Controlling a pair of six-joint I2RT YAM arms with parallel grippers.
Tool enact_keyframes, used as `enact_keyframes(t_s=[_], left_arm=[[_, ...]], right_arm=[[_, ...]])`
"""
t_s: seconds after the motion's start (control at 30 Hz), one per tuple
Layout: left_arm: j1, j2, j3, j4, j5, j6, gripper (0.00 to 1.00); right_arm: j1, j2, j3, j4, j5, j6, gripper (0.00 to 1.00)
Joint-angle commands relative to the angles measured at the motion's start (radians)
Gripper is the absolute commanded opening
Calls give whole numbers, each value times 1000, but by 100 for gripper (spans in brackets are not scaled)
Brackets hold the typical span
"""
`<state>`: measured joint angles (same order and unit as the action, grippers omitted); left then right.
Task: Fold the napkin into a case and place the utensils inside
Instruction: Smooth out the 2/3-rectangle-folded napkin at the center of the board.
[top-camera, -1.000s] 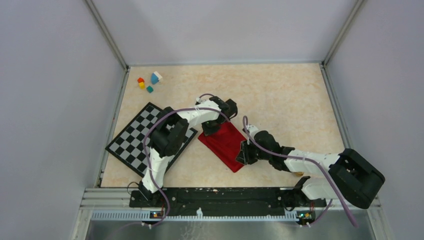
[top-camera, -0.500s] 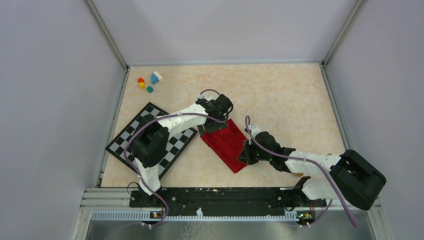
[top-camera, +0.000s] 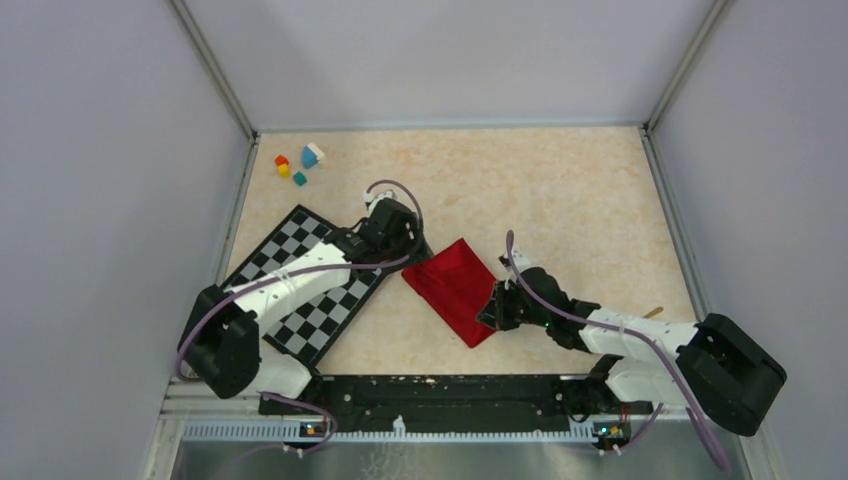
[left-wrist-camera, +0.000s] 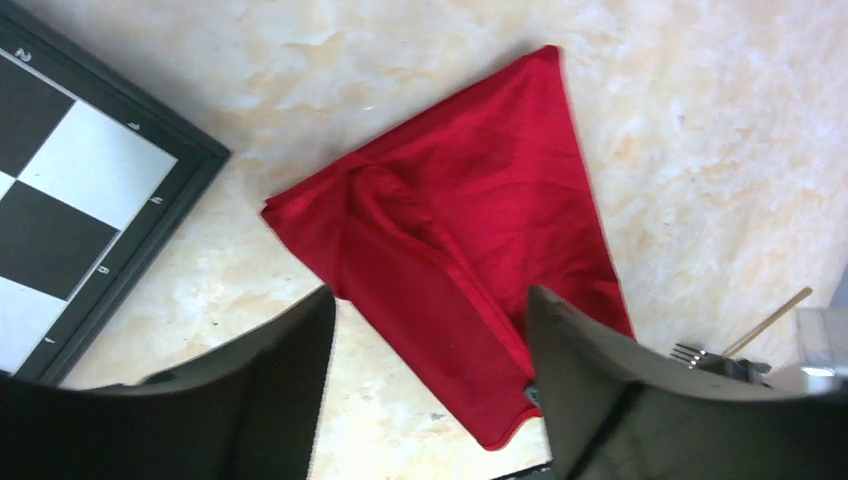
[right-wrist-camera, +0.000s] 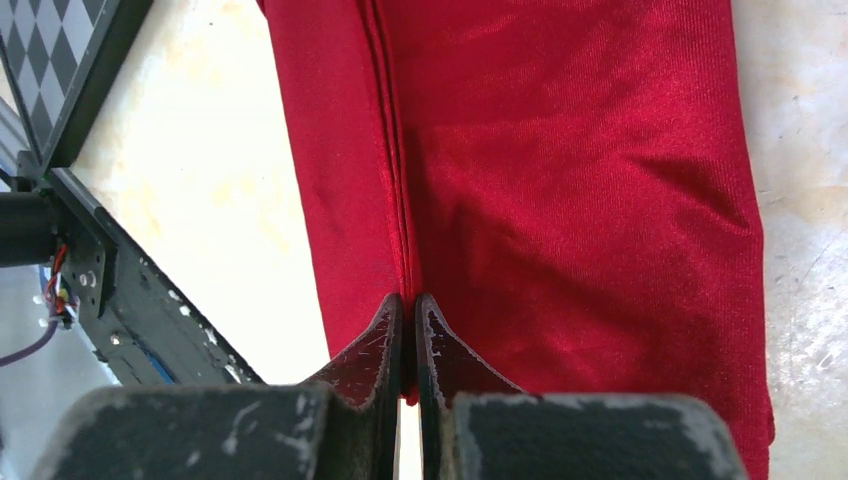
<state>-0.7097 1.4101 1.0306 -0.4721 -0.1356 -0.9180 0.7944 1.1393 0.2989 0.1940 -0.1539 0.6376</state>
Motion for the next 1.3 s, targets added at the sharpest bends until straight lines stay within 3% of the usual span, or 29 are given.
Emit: enact_keyframes(t_s=[0.0, 0.13, 0.47, 1.27], left_arm=[[91, -25, -147, 157, 157, -10, 66], [125, 23, -164, 192, 215, -15, 41], [134, 237, -52, 173, 278, 11, 14], [114, 388, 14, 280, 361, 57, 12]], right_arm=[[17, -28, -15, 19, 40, 57, 0], [21, -35, -25, 0, 68, 88, 0], [25, -62, -26, -23, 84, 97, 0], [32, -110, -95, -62, 97, 148, 0]])
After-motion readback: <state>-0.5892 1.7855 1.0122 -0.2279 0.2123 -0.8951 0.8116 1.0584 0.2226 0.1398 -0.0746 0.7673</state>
